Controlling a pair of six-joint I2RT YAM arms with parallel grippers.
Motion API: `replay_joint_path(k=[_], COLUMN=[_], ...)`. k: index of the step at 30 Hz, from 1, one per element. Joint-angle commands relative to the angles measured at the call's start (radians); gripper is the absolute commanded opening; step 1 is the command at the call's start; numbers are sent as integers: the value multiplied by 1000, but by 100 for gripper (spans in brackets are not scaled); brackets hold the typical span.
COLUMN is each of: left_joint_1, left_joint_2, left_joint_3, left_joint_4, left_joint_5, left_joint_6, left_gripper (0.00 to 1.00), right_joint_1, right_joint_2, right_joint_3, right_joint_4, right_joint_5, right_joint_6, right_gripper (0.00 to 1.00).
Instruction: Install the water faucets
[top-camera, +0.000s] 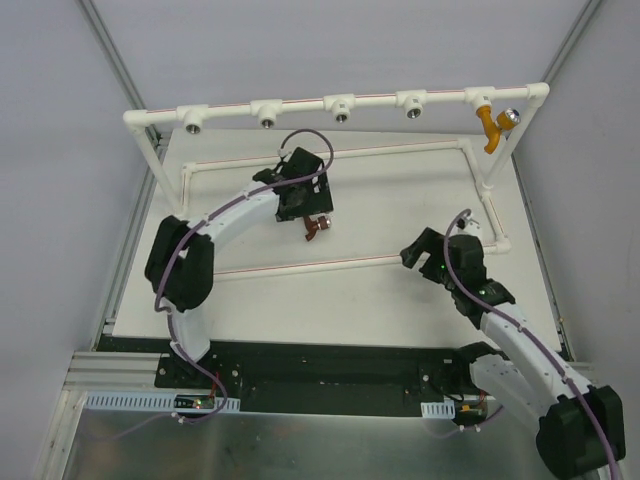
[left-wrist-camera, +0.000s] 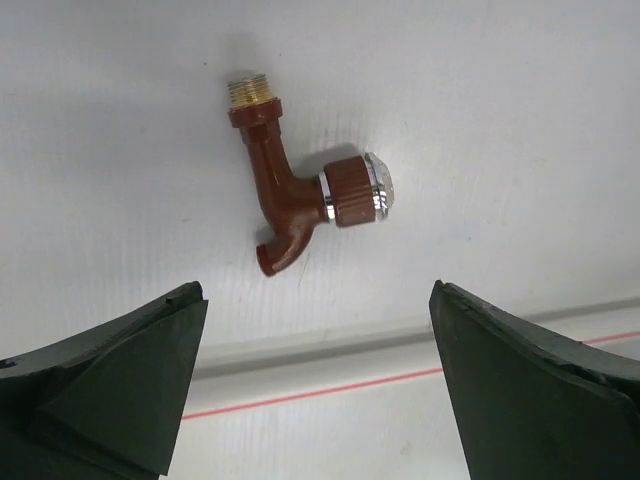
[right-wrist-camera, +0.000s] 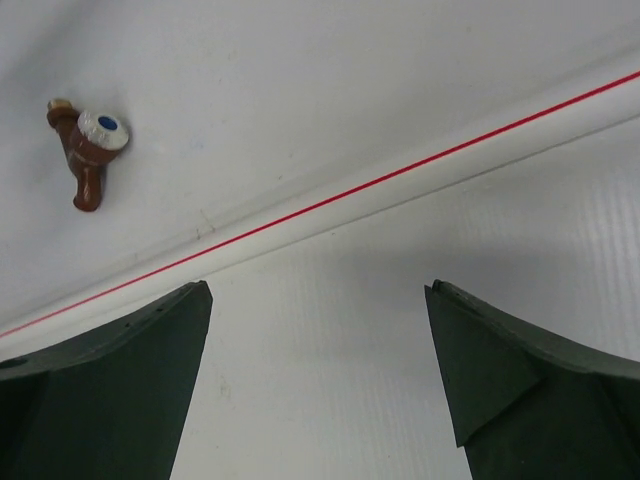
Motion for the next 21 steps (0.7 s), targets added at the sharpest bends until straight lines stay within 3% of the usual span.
replay_joint_path(k=[1, 12, 21], left_joint_1=[38, 278, 346], left_joint_2=[-207, -595, -761], left_joint_3=[-98, -527, -699], left_joint_4=[9, 54, 59], left_joint_5=[-31, 87, 81], left_joint_6=[45, 51, 46], left_gripper=[99, 99, 99], right_joint_1=[132, 362, 456], right_joint_2=[122, 601, 985], right_joint_3=[113, 470, 847], right_joint_4=[84, 74, -46], right_joint_5=[66, 104, 178], right_joint_6=[-54, -189, -232], right_gripper=[99, 99, 99])
